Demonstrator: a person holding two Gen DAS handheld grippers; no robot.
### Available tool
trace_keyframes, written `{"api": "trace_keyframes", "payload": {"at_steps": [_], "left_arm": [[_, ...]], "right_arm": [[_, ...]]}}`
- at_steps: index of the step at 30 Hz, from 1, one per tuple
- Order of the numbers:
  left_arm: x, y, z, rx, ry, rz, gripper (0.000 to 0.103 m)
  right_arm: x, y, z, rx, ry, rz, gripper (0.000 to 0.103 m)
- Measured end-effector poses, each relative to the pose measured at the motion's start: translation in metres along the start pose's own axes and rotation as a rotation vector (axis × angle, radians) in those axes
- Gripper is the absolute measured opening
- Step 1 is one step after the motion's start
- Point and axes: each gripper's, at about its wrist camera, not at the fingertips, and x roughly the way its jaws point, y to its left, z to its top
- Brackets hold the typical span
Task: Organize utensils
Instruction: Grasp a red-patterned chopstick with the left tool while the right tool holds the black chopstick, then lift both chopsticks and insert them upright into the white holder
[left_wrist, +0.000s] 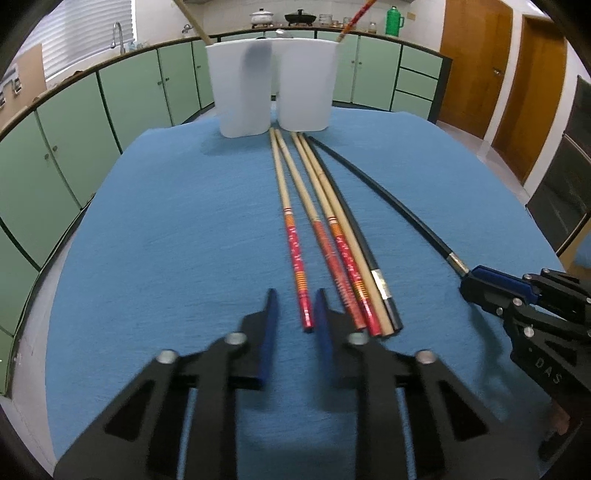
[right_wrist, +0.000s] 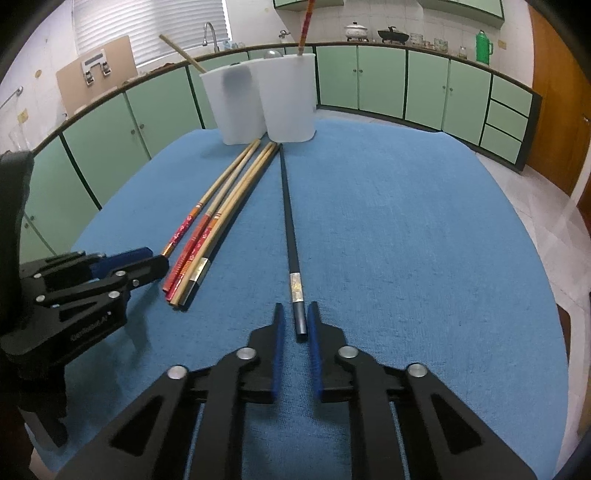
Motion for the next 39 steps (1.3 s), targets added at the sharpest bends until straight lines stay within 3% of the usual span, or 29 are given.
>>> {"api": "trace_keyframes", "payload": {"at_steps": [8,12,17,28,39], "left_arm": [[-0.009,0.013,-0.001,-0.058,-0.002,-0.023,0.005],[-0.039,0.019,0.003,-0.027,-0.052,-0.002,0.005],[-0.082,0.021,0.021,0.032,-0.124,0.021,0.005],[-0.159,0.024,0.058,0.027,-0.302,0.003,0.005],[-0.176,0.019,0.094,0.060,-0.368,-0.054,0.005]], "right_arm": [[-0.005,-0.003,0.001,0.009,-0.002,0.012,0.007],[-0.020,0.000,0.004,-0.007,-0.020,0.017,0.007],[-0.046,0.002,0.021,-0.023,-0.071,0.020,0.007],[-0.100,0.004,0.059,-0.042,-0.182,0.022,0.007],[-0.138,0.002,0.123,-0.077,-0.233,0.085,0.006]]}}
